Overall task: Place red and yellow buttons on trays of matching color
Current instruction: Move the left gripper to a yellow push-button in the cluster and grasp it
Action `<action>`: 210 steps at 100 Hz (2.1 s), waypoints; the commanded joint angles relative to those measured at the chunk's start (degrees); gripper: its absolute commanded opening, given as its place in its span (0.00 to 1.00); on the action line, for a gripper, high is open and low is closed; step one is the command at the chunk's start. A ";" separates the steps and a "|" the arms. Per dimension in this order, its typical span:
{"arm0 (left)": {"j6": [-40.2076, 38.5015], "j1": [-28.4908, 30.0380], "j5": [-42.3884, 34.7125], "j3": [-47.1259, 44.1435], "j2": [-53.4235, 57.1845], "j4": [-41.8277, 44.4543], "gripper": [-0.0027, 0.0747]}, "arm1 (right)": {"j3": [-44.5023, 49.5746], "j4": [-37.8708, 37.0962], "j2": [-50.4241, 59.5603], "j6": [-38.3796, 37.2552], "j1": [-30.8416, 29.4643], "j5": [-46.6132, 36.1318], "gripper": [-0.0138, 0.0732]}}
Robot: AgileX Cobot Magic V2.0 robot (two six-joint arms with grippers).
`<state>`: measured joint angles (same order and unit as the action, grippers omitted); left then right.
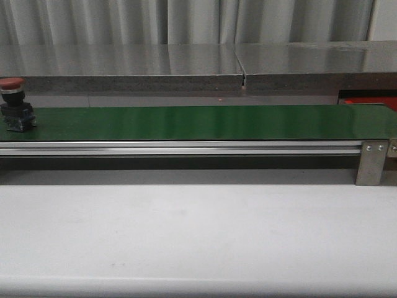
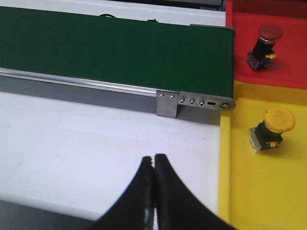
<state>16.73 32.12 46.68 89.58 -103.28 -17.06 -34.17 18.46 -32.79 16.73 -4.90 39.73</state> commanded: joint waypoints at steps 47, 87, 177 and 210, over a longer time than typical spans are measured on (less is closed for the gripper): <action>5.50 4.28 -8.62 1.33 -8.35 -1.03 0.87 | -1.52 0.61 0.05 0.16 0.06 -3.84 0.08; 9.37 4.13 -13.45 2.86 -12.95 -3.36 0.87 | -1.52 0.61 0.05 0.16 0.06 -3.84 0.08; 10.50 2.63 -7.65 9.26 -18.51 -4.83 0.23 | -1.52 0.61 0.05 0.16 0.06 -3.84 0.08; 10.07 2.63 -5.31 9.26 -10.12 -8.73 0.01 | -1.52 0.61 0.05 0.16 0.06 -3.84 0.08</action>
<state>27.04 34.87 42.52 96.99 -120.74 -21.23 -34.17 18.46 -32.76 16.73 -4.90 39.73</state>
